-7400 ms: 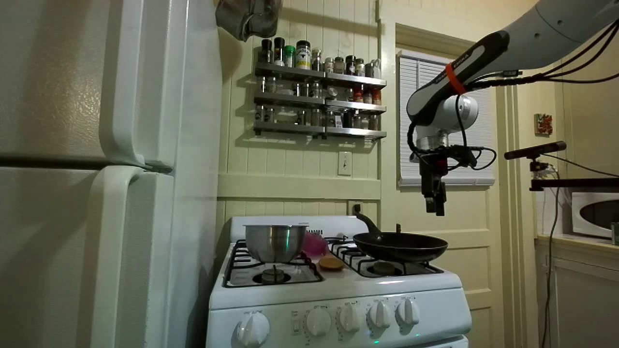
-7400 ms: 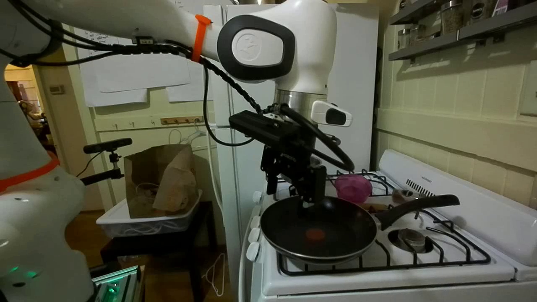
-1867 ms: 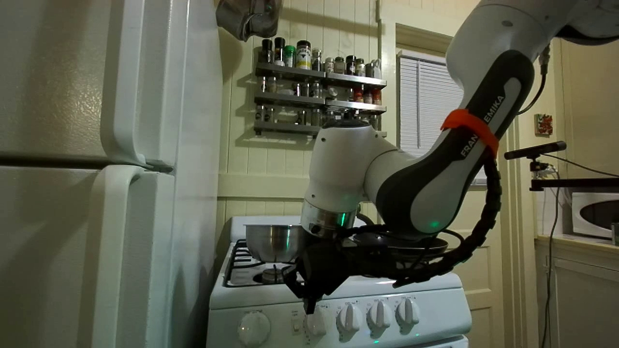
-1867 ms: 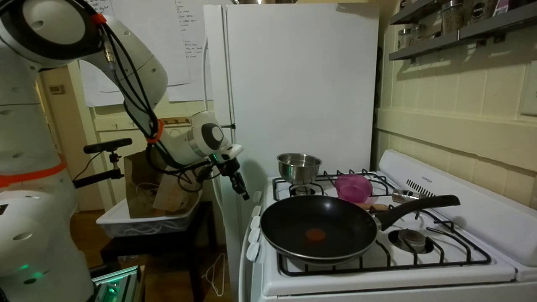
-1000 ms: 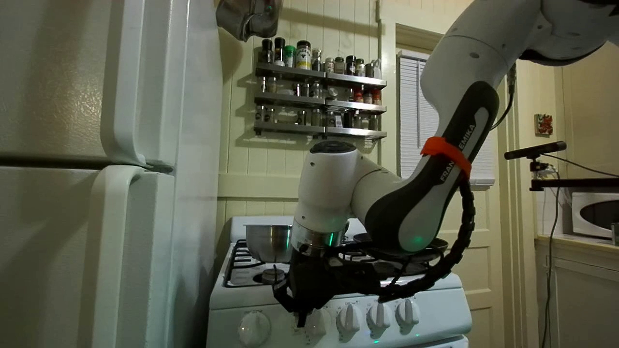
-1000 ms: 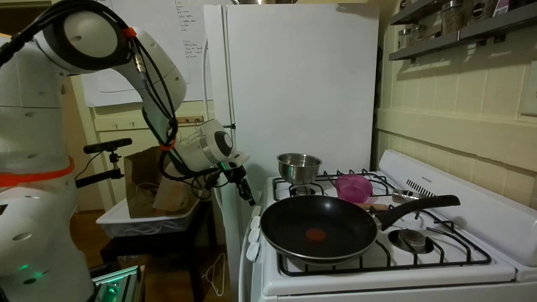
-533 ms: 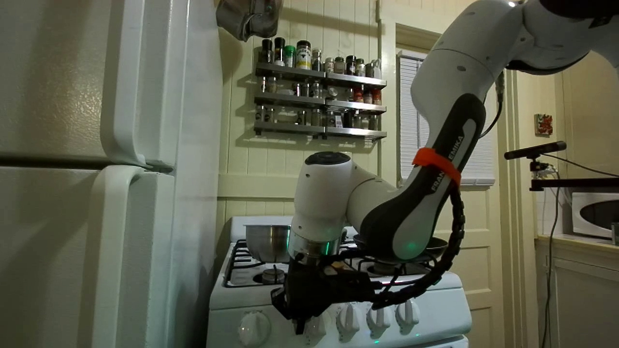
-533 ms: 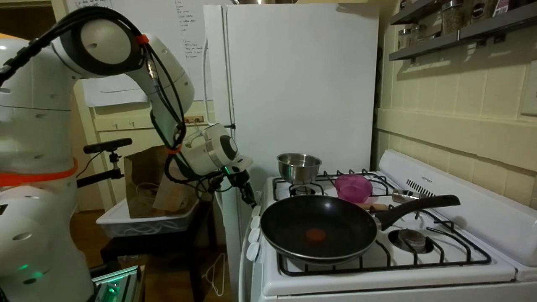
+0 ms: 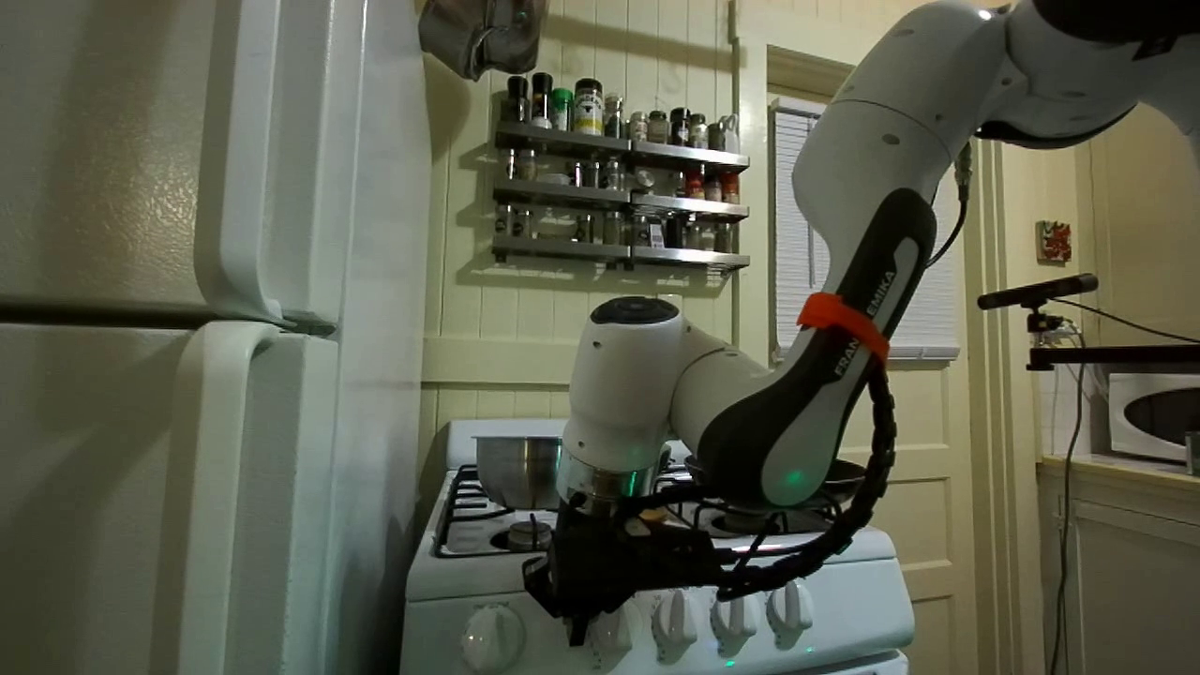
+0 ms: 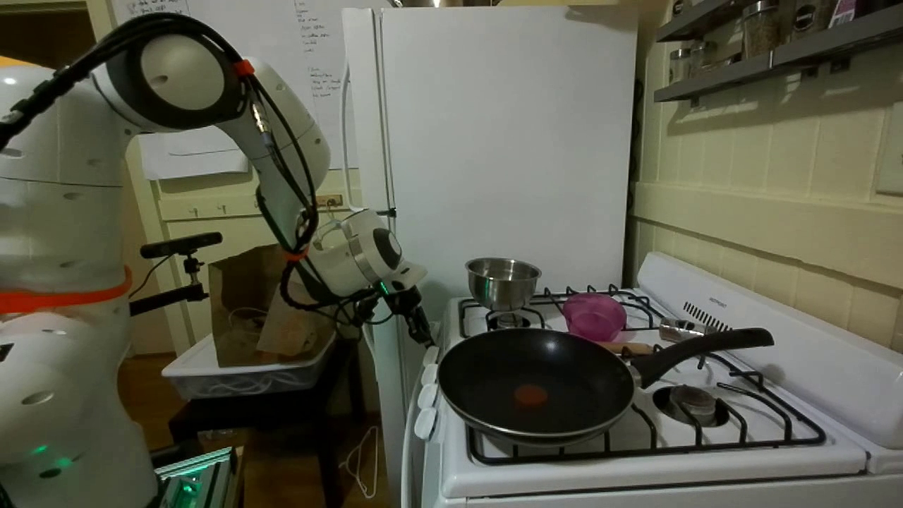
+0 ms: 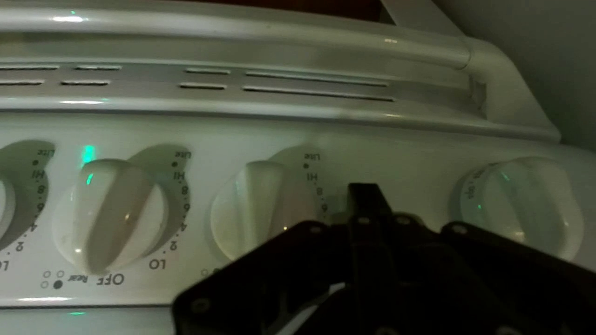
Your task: Flip the switch on the stove
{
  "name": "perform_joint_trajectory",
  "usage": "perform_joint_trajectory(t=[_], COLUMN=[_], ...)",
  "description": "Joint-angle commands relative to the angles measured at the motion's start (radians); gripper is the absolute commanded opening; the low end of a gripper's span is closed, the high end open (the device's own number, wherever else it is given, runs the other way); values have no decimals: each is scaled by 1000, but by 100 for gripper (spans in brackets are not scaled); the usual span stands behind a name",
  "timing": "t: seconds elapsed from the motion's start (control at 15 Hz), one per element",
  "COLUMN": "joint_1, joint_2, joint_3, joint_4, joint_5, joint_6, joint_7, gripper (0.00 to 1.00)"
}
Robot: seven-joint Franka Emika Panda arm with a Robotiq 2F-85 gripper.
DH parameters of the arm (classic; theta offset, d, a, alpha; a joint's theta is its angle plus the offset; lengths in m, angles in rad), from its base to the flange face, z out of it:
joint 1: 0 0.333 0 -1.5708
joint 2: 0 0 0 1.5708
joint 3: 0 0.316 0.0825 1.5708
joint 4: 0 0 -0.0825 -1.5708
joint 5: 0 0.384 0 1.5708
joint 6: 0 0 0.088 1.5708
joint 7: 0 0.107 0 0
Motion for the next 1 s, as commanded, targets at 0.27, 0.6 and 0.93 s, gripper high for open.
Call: perform_joint_trajectory(t=[0.27, 0.6, 0.93], joint_1=[-1, -2, -24], joint_2=[56, 97, 100], joint_3=[-8, -15, 49], joint_4=[3, -13, -40], joint_5=[-12, -13, 127], joint_6=[57, 85, 57], joint_7=[60, 94, -4], gripper=[0, 0, 0])
